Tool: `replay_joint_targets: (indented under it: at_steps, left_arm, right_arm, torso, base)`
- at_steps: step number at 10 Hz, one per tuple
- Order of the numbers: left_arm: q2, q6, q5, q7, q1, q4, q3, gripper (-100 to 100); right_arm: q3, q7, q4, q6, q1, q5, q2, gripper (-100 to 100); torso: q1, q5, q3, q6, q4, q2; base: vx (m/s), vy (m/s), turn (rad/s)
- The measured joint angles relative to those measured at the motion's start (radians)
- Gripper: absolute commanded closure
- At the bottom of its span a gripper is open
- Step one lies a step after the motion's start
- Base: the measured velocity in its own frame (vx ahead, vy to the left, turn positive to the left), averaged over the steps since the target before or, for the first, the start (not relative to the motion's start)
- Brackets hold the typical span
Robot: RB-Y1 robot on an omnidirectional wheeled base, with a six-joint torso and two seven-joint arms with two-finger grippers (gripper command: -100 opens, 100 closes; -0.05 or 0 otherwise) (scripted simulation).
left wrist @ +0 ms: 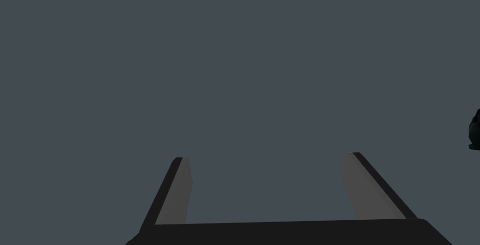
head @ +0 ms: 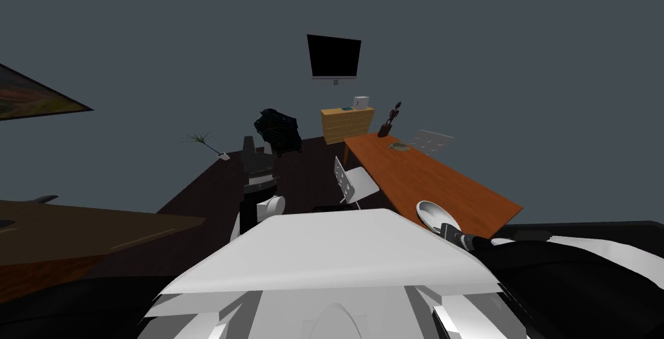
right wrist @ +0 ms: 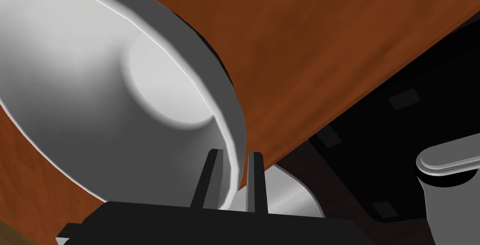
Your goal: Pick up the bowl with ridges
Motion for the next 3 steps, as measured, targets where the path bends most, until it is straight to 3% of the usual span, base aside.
replay_joint_targets:
  at_steps: [2, 3]
  left_arm:
    - [0.000, 0.000, 0.000, 0.000, 0.000, 0.000, 0.000, 0]
    - [0.000, 0.000, 0.000, 0.000, 0.000, 0.000, 0.000, 0]
  right_arm:
    - [-0.012, -0.009, -0.033, -0.011, 0.024, -0.009, -0.041, 100]
    - [-0.013, -0.010, -0.033, -0.013, 0.025, -0.009, -0.043, 0]
  torso:
    - [0.003, 0.001, 0.000, 0.000, 0.000, 0.001]
    - [0.002, 0.001, 0.000, -0.001, 0.000, 0.000]
  base:
    - [-0.010, 0.036, -0.049]
    - [0.000, 0.000, 0.000]
